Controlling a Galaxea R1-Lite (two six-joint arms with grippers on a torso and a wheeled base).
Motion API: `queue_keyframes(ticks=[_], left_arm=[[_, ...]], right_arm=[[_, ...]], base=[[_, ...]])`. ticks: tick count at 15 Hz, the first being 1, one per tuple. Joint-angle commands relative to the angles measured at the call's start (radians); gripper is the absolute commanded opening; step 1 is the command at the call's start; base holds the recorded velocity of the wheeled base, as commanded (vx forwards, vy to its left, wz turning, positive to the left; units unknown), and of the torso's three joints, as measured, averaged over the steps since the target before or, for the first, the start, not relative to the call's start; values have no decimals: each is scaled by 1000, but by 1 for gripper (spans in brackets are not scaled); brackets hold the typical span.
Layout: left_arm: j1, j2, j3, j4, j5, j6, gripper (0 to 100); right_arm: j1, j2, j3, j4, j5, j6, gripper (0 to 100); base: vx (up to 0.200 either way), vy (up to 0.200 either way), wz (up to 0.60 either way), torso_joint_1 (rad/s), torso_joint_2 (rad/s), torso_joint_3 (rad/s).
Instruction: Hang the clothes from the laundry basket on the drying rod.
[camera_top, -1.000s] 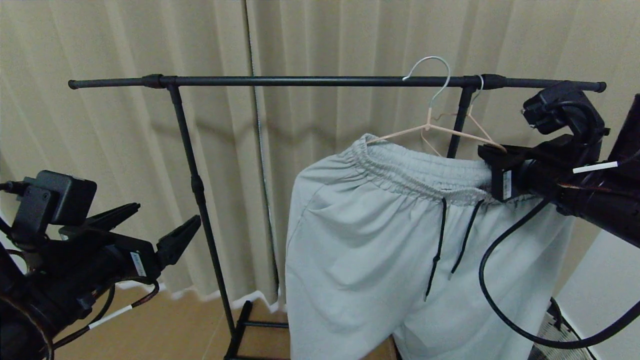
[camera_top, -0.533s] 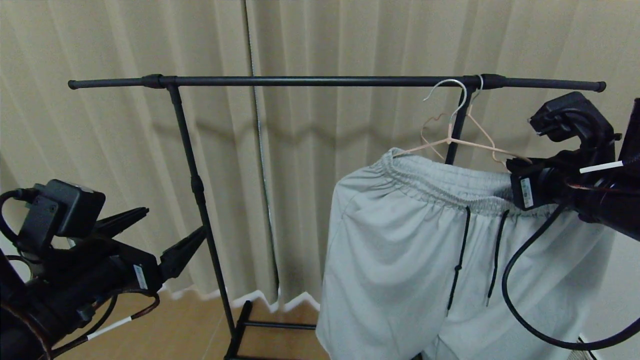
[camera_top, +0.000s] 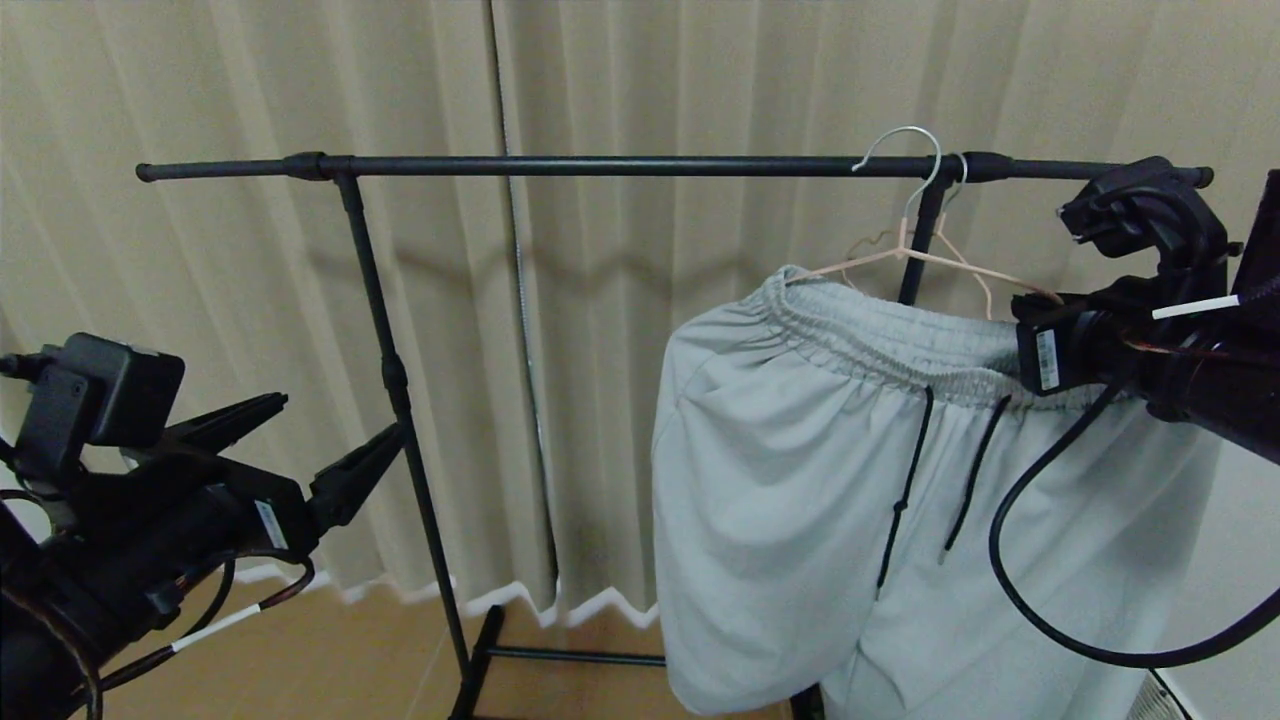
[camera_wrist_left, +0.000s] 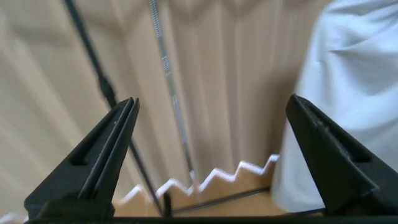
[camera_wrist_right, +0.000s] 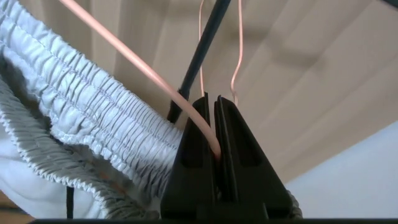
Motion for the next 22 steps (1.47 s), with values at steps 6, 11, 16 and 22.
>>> queue_keyframes(ticks=[6, 11, 16, 22], left_arm=[[2, 6, 2, -1, -10, -1, 100], [1, 16, 10, -2, -12, -1, 100], [-5, 7, 20, -16, -12, 1, 100], [-5, 9, 20, -18, -12, 2, 100]], right_arm=[[1, 17, -40, 1, -3, -3, 0], [1, 92, -123, 3, -8, -3, 0], [1, 233, -232, 4, -47, -6, 0], [21, 270, -242, 1, -49, -6, 0]], base=[[200, 0, 0, 4, 2, 4], [0, 0, 0, 0, 0, 0], [0, 0, 0, 0, 0, 0], [0, 0, 0, 0, 0, 0]])
